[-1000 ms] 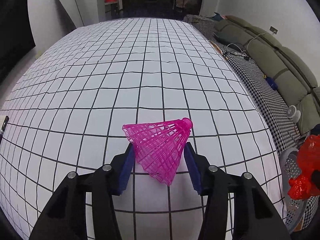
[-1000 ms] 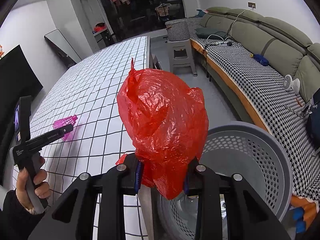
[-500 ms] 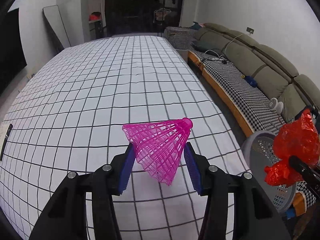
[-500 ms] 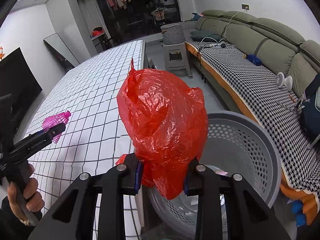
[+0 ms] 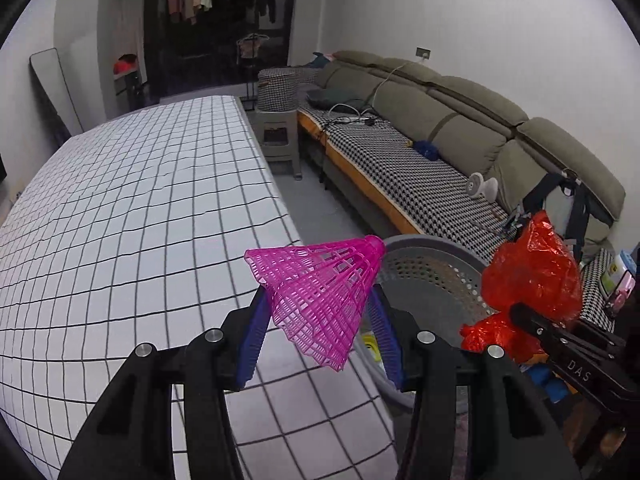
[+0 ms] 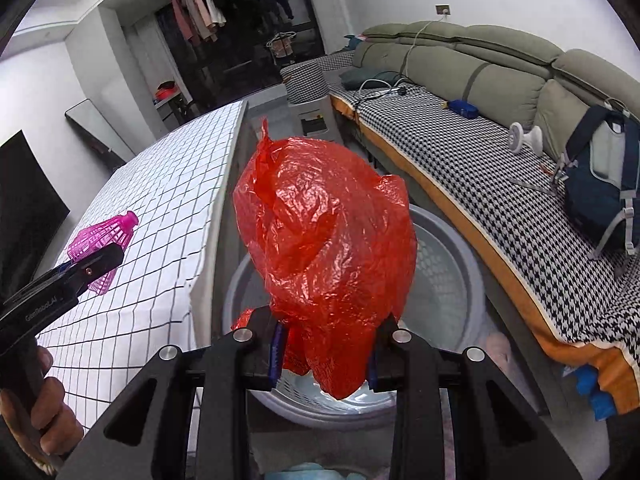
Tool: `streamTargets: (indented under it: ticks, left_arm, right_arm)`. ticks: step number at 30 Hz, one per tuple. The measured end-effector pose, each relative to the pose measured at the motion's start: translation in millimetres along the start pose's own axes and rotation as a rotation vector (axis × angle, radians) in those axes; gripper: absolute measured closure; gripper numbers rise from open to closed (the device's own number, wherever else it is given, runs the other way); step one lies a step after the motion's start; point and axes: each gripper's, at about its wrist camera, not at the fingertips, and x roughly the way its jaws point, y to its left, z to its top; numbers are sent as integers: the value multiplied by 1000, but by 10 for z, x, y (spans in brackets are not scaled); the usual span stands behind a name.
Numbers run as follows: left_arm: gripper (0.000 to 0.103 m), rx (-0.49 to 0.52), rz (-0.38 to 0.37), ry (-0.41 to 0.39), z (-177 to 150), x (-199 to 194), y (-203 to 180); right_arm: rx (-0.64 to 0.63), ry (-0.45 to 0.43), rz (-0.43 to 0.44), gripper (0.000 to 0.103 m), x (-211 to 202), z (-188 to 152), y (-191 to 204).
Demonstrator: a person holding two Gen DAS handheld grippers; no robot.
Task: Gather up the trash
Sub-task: 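Carry the red bag and shuttlecock over the basket and open both grippers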
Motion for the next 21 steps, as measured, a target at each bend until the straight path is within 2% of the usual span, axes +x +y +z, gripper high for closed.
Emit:
streamTargets:
  ticks: [10, 15, 21]
  left_arm:
    - [54, 44, -77, 21, -131, 77, -686]
    - [54, 63, -86, 48, -185, 201, -959]
    - [54, 66, -66, 58, -255, 304, -1082]
  right_arm:
    - [48, -6, -19, 74, -195, -212, -581]
    - [68, -2, -19, 74, -205, -273, -790]
    - [82, 10, -8, 74, -140, -278, -865]
